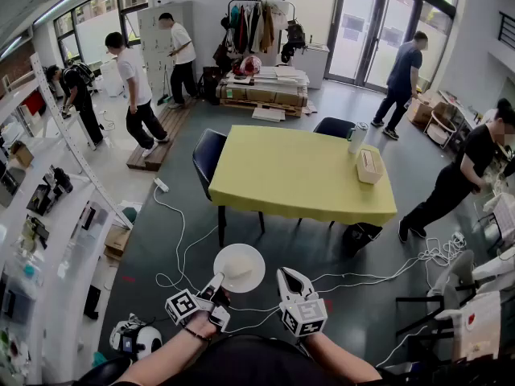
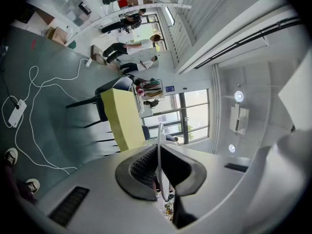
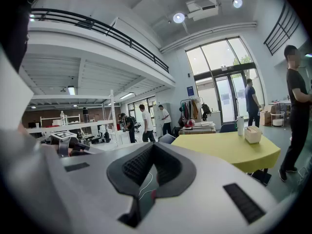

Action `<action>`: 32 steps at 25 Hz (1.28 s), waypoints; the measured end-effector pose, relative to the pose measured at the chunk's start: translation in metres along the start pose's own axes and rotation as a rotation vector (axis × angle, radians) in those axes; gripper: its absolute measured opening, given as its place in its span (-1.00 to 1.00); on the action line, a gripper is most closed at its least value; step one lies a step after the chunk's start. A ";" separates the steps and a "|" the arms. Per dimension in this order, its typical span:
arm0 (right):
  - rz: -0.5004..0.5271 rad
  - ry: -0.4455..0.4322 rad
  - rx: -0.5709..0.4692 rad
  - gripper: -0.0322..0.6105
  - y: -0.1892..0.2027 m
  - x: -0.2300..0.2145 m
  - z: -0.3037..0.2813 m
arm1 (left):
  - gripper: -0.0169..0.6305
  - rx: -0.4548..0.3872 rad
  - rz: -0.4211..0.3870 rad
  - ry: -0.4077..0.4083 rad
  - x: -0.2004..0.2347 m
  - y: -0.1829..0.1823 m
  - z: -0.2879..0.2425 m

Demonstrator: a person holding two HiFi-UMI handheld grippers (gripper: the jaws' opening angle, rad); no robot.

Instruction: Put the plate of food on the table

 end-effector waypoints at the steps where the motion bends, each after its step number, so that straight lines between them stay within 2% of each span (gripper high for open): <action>1: 0.002 -0.001 -0.001 -0.87 0.000 0.002 0.000 | -0.89 -0.001 0.002 0.002 -0.001 -0.001 0.001; 15: 0.019 0.002 -0.016 -0.86 -0.002 0.042 -0.003 | -0.89 -0.002 0.021 0.005 0.006 -0.029 0.025; 23: 0.006 0.041 -0.012 -0.86 0.007 0.069 -0.009 | -0.89 -0.001 0.030 0.000 0.015 -0.056 0.041; 26: -0.004 0.061 0.003 -0.86 0.011 0.074 -0.012 | -0.89 0.002 0.043 0.022 0.018 -0.062 0.044; 32: -0.004 0.087 0.002 -0.86 0.010 0.077 -0.020 | -0.89 0.011 0.043 0.000 0.025 -0.075 0.042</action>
Point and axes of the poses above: the fingertips, and each gripper's own axes: z backward along the fingers, x to its left, y out of its underside, the point moved 9 cm from there along z, backward along the fingers, and after that the axes turned 14 degrees about y, right-handed, at the moved point
